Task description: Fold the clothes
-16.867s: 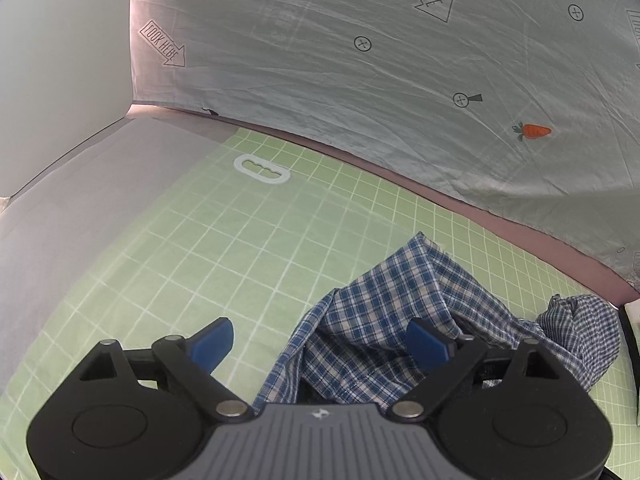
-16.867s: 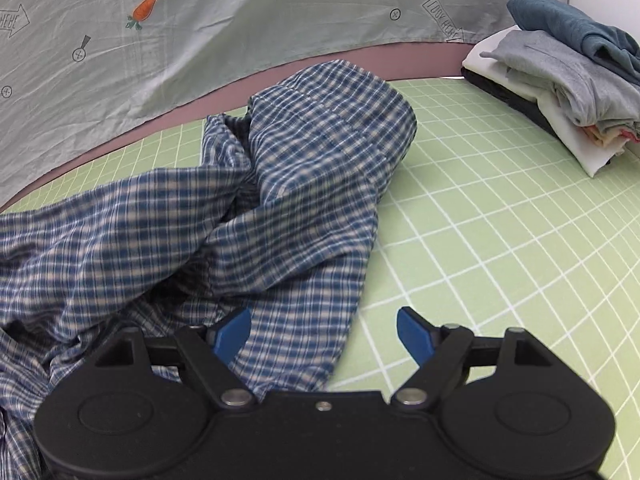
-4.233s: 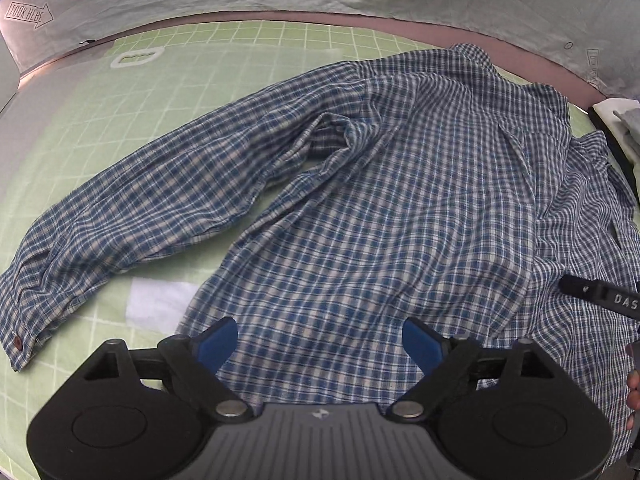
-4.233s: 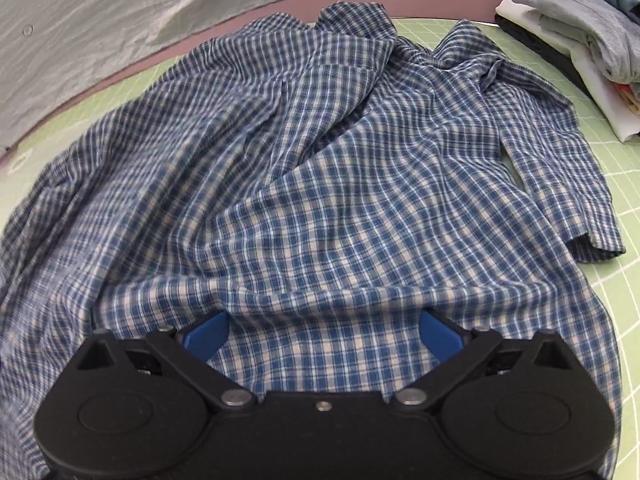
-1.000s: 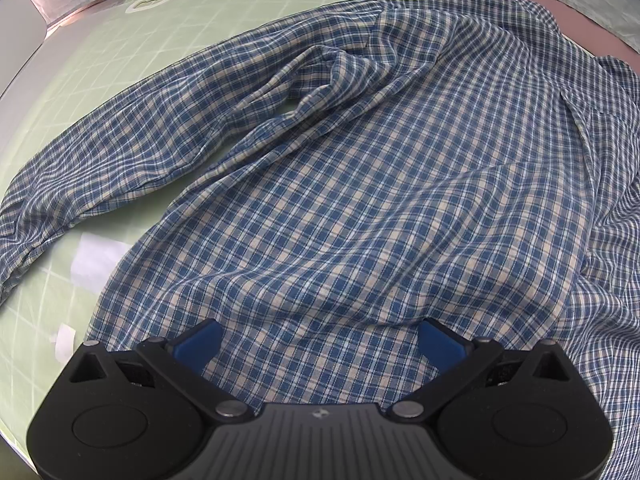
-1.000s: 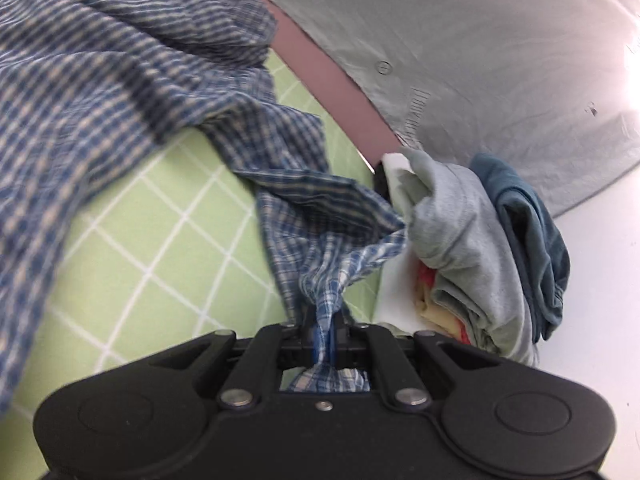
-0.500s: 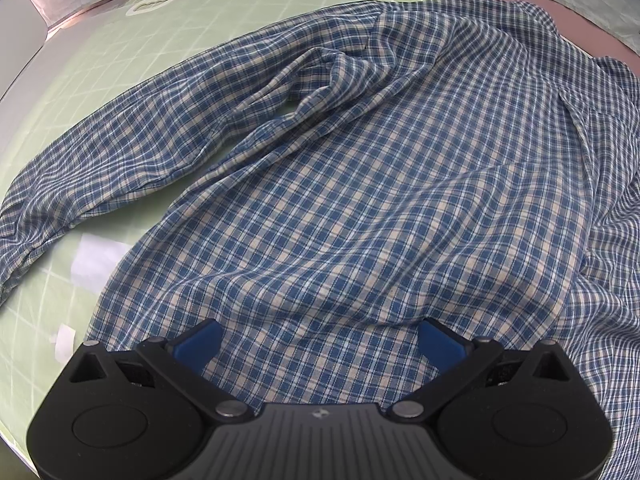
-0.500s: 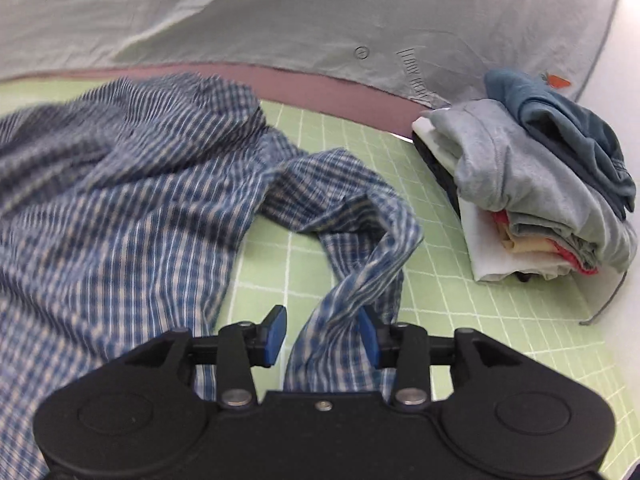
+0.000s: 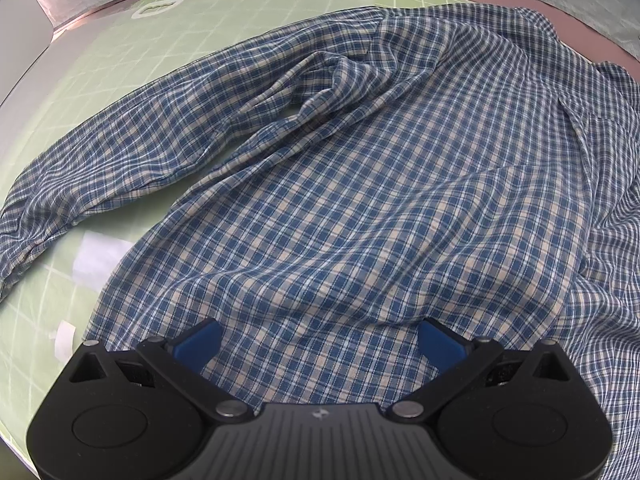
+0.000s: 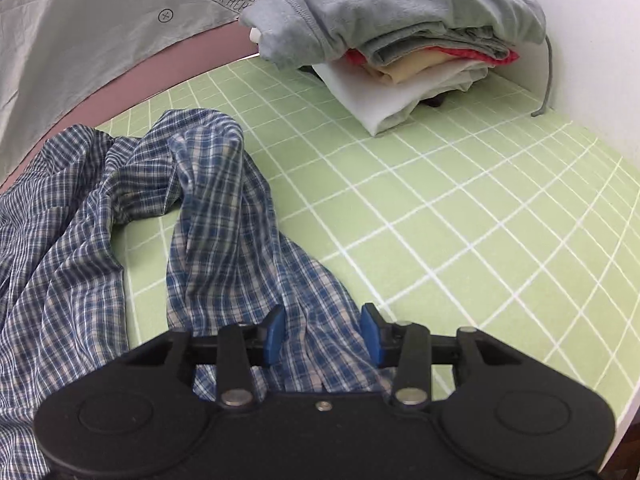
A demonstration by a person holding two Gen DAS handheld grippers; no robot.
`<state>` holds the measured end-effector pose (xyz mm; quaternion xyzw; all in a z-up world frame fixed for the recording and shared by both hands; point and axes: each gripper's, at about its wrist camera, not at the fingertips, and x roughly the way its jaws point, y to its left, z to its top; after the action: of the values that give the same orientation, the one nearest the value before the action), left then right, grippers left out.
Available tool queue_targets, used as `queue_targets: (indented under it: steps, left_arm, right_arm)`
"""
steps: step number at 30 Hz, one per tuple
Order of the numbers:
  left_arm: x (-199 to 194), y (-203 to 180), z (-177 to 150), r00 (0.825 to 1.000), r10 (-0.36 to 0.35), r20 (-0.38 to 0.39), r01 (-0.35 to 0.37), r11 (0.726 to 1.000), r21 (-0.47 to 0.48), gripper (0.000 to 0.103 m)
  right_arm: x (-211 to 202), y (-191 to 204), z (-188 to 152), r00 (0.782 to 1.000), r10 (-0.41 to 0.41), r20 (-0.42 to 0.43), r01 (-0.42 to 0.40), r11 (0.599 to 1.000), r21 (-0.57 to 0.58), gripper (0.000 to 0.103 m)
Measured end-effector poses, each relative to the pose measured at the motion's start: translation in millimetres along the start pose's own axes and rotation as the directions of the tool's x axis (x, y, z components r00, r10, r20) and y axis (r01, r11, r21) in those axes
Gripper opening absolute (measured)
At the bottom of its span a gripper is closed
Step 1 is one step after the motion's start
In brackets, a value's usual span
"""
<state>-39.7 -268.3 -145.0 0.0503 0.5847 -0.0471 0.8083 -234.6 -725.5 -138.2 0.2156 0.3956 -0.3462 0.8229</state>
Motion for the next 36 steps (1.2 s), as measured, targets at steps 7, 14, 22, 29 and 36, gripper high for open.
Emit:
queue_targets:
  steps: [7, 14, 22, 29, 36]
  left_arm:
    - [-1.3, 1.4, -0.5, 1.0, -0.003, 0.004, 0.003, 1.0, 0.011, 0.103]
    - [-1.1, 0.5, -0.8, 1.0, -0.003, 0.007, 0.003, 1.0, 0.011, 0.103]
    - [-1.8, 1.0, -1.3, 1.0, -0.003, 0.01, 0.003, 1.0, 0.013, 0.103]
    - [-2.3, 1.5, -1.4, 1.0, -0.003, 0.007, 0.003, 1.0, 0.016, 0.103]
    - [-1.8, 1.4, 0.4, 1.0, -0.003, 0.005, 0.003, 1.0, 0.015, 0.103]
  right_arm:
    - [-0.1, 12.2, 3.7, 0.999, 0.045, -0.027, -0.046, 0.997, -0.069, 0.055]
    - [-3.1, 25.7, 0.9, 0.997, 0.057, -0.06, -0.068, 0.974, -0.216, 0.029]
    - [0.8, 20.2, 10.4, 0.999, -0.018, -0.04, 0.003, 0.942, -0.335, 0.003]
    - [13.9, 4.2, 27.9, 0.981, -0.184, 0.063, 0.189, 0.825, -0.533, 0.002]
    - [14.0, -38.7, 63.4, 0.92, -0.342, 0.193, 0.392, 0.777, -0.493, 0.001]
